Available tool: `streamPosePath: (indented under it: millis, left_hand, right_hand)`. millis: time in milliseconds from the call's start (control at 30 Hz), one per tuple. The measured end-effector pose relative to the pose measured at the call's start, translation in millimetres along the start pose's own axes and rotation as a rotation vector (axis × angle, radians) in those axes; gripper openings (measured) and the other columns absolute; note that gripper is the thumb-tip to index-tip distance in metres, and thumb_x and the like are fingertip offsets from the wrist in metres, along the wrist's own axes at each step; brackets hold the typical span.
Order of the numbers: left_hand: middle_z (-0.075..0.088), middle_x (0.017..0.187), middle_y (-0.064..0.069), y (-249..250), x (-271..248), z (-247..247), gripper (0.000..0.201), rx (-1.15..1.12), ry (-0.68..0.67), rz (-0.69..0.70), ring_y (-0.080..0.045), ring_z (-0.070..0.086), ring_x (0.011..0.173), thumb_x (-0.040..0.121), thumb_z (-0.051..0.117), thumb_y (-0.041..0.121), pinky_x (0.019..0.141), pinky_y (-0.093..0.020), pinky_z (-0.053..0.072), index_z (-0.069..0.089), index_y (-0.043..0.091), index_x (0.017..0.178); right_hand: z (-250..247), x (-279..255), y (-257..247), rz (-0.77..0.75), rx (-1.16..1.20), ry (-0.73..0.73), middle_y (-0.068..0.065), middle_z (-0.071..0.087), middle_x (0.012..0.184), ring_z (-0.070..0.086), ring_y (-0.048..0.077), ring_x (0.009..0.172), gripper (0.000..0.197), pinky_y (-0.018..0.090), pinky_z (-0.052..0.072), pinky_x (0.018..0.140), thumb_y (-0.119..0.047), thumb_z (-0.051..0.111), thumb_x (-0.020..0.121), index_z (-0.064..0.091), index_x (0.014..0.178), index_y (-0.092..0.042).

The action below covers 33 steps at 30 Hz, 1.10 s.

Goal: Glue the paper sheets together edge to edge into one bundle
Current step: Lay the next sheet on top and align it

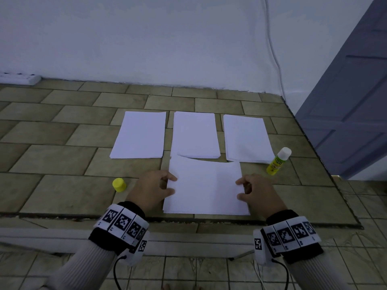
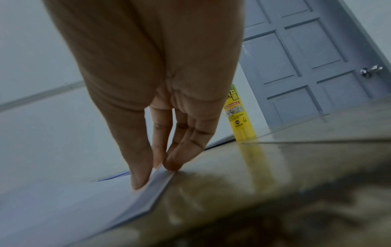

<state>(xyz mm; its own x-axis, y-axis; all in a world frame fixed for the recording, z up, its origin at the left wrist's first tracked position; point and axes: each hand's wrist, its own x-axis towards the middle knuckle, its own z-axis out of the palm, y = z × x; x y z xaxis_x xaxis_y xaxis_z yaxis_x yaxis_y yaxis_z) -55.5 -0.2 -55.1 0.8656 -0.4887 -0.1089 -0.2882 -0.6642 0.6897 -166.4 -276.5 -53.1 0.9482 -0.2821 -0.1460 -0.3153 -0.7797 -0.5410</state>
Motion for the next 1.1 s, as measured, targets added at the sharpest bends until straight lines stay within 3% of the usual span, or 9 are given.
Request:
streamPosePath:
  millis: [200, 367, 533, 667, 933, 1100]
  left_hand:
    - [0.056, 0.077, 0.014, -1, 1, 1, 0.024, 0.027, -0.007, -0.007, -0.003, 0.054, 0.072, 0.082, 0.077, 0.019, 0.059, -0.010, 0.037, 0.066, 0.028, 0.102]
    - [0.061, 0.091, 0.012, -2, 0, 2, 0.024, 0.058, -0.002, -0.015, -0.003, 0.057, 0.079, 0.082, 0.076, 0.024, 0.062, -0.010, 0.040, 0.064, 0.034, 0.100]
    - [0.060, 0.084, 0.013, -2, -1, 3, 0.024, 0.066, 0.005, -0.019, -0.002, 0.055, 0.076, 0.082, 0.077, 0.023, 0.060, -0.010, 0.037, 0.067, 0.028, 0.103]
    - [0.064, 0.094, 0.007, -2, -1, 2, 0.023, 0.066, 0.000, -0.021, -0.005, 0.057, 0.081, 0.082, 0.077, 0.024, 0.062, -0.008, 0.038, 0.064, 0.032, 0.099]
    - [0.067, 0.092, 0.004, -2, -1, 3, 0.026, 0.053, -0.003, -0.023, -0.007, 0.061, 0.080, 0.080, 0.079, 0.023, 0.066, -0.014, 0.047, 0.062, 0.035, 0.095]
    - [0.059, 0.079, 0.015, -1, -1, 3, 0.026, 0.066, 0.000, -0.025, -0.003, 0.056, 0.074, 0.080, 0.078, 0.024, 0.058, -0.010, 0.035, 0.060, 0.037, 0.093]
  right_hand:
    - [-1, 1, 5, 0.024, 0.060, -0.002, 0.003, 0.059, 0.102, 0.057, 0.015, 0.090, 0.034, 0.022, 0.049, 0.081, -0.009, 0.075, 0.078, 0.064, 0.110, -0.013]
    - [-1, 1, 8, 0.025, 0.066, 0.000, 0.003, 0.060, 0.103, 0.058, 0.014, 0.089, 0.035, 0.023, 0.050, 0.082, -0.010, 0.077, 0.076, 0.064, 0.109, -0.015]
    - [-3, 2, 9, 0.028, 0.070, 0.002, 0.002, 0.059, 0.102, 0.058, 0.013, 0.088, 0.035, 0.022, 0.050, 0.080, -0.011, 0.078, 0.075, 0.065, 0.108, -0.014]
    - [-2, 2, 9, 0.017, 0.069, 0.000, 0.001, 0.059, 0.102, 0.056, 0.012, 0.087, 0.035, 0.020, 0.048, 0.079, -0.010, 0.078, 0.075, 0.065, 0.107, -0.014]
    - [-2, 3, 11, 0.011, 0.075, -0.003, 0.001, 0.059, 0.100, 0.056, 0.011, 0.085, 0.034, 0.017, 0.046, 0.075, -0.010, 0.077, 0.076, 0.065, 0.107, -0.014]
    - [-2, 3, 12, 0.011, 0.091, -0.009, 0.001, 0.060, 0.100, 0.056, 0.009, 0.084, 0.035, 0.013, 0.045, 0.072, -0.009, 0.078, 0.075, 0.065, 0.106, -0.014]
